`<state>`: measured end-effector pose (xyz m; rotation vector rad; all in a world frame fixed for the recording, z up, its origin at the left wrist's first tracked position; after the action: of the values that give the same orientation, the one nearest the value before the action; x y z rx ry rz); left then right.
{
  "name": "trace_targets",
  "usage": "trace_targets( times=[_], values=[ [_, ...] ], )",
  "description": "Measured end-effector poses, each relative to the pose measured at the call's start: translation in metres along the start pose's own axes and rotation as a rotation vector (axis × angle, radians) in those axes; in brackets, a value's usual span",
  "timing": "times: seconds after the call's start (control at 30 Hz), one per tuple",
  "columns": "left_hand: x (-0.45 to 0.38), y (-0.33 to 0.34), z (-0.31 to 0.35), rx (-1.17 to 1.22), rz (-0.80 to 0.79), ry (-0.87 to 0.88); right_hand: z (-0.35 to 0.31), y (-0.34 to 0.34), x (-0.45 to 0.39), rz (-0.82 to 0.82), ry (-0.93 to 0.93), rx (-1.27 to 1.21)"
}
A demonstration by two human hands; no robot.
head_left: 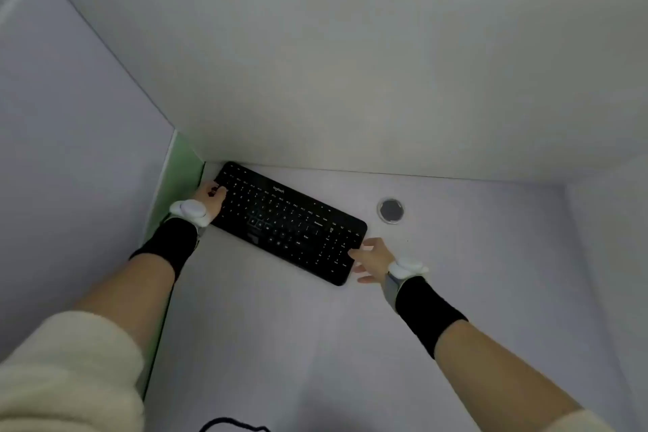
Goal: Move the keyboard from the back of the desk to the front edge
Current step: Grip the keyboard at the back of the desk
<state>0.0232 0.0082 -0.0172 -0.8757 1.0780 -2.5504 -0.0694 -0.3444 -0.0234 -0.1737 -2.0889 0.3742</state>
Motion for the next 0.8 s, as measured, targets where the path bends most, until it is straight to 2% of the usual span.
trace_targets(
  times=[0.27,0.57,0.8],
  values=[
    [-0.017,-0.003,0.005,-0.008,-0.048,-0.044,-0.001,0.010,-0.012,0.039,0.020,0.041],
    [-0.020,0.002,0.012,0.032,-0.015,-0.056,0.000,0.018,-0.024,0.088,0.024,0.067],
    [-0.021,0.004,0.019,0.004,-0.008,-0.092,-0.004,0.017,-0.031,0.057,0.060,0.037]
  ],
)
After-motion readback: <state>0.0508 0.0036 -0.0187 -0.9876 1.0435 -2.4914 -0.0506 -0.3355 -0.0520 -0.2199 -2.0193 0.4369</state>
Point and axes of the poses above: each hand's wrist, its own x-axis away from the middle knuckle, its own y-axis out of the palm, z = x × y, the point moved 3 cm from there along -x, towards the middle knuckle, and after that the axes turned 12 degrees about z, right-handed, at the moved point
